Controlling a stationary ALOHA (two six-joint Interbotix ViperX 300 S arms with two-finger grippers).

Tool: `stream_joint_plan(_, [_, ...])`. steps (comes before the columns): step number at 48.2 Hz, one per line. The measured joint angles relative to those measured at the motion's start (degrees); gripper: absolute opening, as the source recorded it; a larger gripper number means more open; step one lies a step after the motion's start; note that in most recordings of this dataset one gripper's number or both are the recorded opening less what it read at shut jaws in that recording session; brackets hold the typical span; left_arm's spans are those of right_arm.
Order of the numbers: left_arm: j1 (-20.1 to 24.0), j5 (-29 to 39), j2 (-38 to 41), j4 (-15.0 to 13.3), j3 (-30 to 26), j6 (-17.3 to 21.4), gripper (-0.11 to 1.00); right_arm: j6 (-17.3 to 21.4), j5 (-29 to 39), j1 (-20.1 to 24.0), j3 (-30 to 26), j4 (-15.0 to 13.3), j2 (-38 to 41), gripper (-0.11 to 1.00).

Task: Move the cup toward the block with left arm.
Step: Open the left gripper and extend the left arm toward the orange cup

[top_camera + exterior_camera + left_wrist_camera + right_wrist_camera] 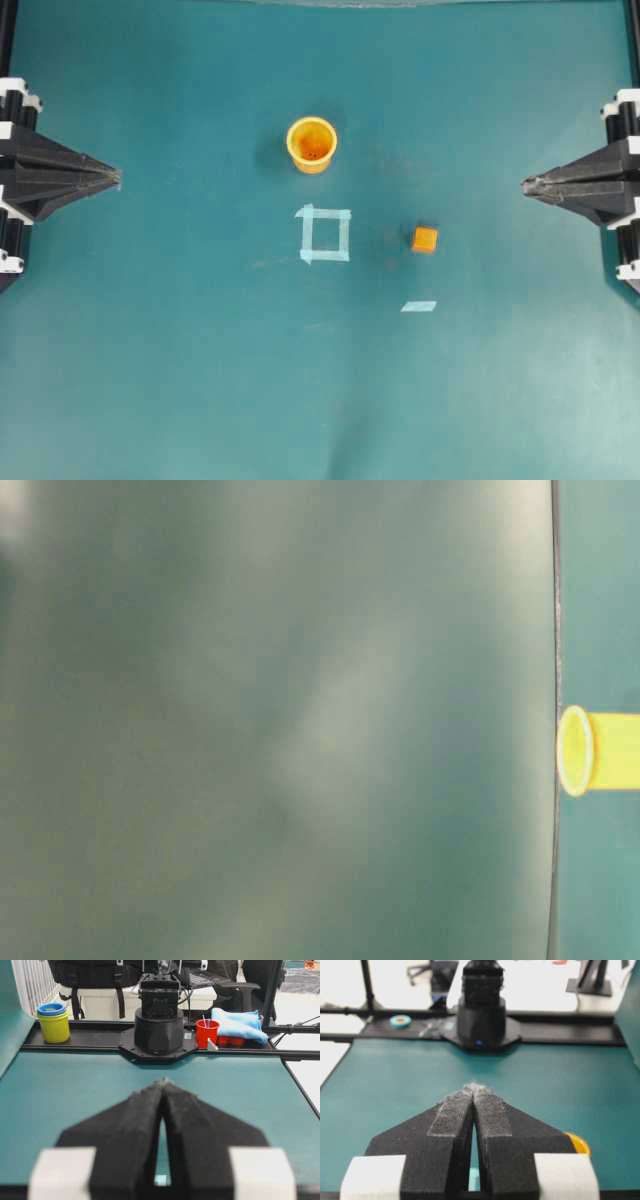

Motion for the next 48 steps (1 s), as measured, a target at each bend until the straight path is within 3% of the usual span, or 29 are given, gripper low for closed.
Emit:
stream_joint_plan(12, [3.25, 4.66, -0.09, 0.00, 0.00, -0.70, 0.01, 0.09, 2.81, 0.00, -1.49, 0.00, 1.14, 0.01])
stream_joint_plan(18, [4.22, 5.19, 0.88, 0.00, 0.00, -0.70, 0.09, 0.09, 4.04, 0.00, -1.85, 0.00, 1.76, 0.01])
stream_joint_plan(36, [6.15, 3.87, 6.86, 0.00, 0.00, -1.14, 0.78, 0.09, 4.39, 0.00, -1.85, 0.00, 1.85, 0.01])
stream_joint_plan(41, [7.56, 2.02, 8.35, 0.00, 0.00, -1.67, 0.86, 0.09, 4.39, 0.00, -1.85, 0.00, 1.93, 0.01])
stream_joint_plan(48, [9.67, 0.18, 10.90, 0.09, 0.00, -2.37, 0.87, 0.09, 4.48, 0.00, -1.85, 0.00, 1.93, 0.01])
